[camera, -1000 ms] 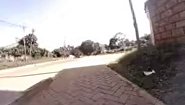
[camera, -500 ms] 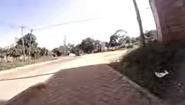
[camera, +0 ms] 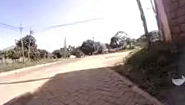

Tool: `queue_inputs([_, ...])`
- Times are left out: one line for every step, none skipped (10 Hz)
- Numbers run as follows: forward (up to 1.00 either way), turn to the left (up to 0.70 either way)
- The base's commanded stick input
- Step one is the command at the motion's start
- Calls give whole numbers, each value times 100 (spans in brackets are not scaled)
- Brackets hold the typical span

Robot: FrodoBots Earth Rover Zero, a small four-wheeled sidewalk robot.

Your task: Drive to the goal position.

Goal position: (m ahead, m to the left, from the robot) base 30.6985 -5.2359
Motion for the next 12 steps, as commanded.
queue_inputs([100, 38])
queue_inputs([100, 11])
queue_inputs([100, 2])
queue_inputs([100, 0])
queue_inputs([100, 0])
queue_inputs([100, 4])
queue_inputs([100, 28])
queue_inputs([100, 38])
queue_inputs([100, 27])
queue_inputs([100, 4])
queue_inputs([100, 0])
queue_inputs([100, 0])
